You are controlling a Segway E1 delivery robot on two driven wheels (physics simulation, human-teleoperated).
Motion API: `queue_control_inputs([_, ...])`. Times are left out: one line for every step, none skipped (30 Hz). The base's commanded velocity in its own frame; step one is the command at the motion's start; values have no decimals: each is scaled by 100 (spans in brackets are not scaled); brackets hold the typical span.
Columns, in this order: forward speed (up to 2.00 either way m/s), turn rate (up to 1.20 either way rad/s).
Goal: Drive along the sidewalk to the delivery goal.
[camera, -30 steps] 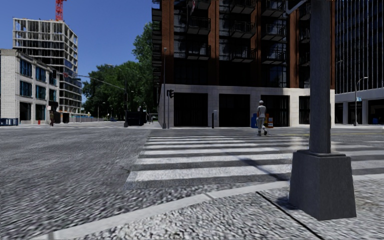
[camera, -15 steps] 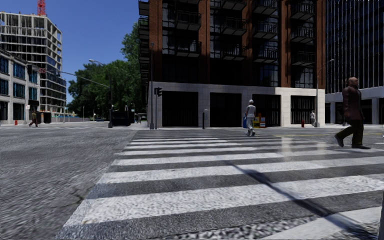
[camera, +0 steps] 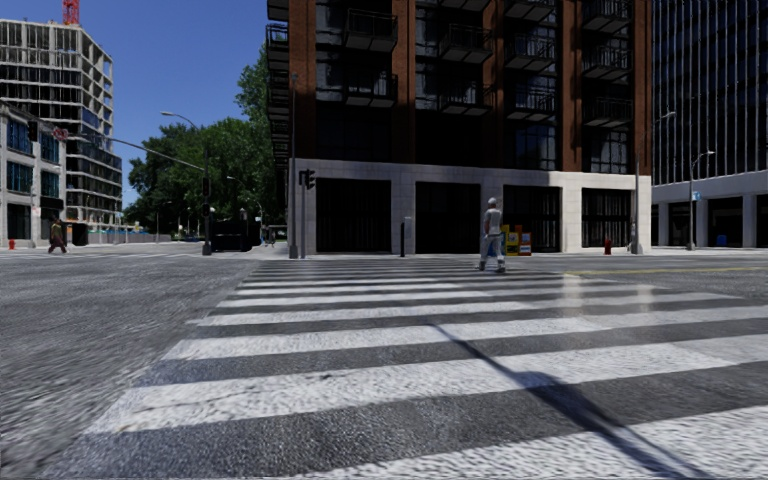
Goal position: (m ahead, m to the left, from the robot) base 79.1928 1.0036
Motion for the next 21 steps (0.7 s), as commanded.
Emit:
queue_control_inputs([118,0])
queue_control_inputs([118,0])
queue_control_inputs([118,0])
queue_control_inputs([118,0])
queue_control_inputs([118,0])
queue_control_inputs([118,0])
queue_control_inputs([118,0])
queue_control_inputs([118,0])
queue_control_inputs([118,0])
queue_control_inputs([118,0])
queue_control_inputs([118,0])
queue_control_inputs([118,0])
queue_control_inputs([118,0])
queue_control_inputs([118,0])
queue_control_inputs([118,0])
queue_control_inputs([118,0])
queue_control_inputs([118,0])
queue_control_inputs([118,0])
queue_control_inputs([118,0])
queue_control_inputs([118,0])
queue_control_inputs([118,0])
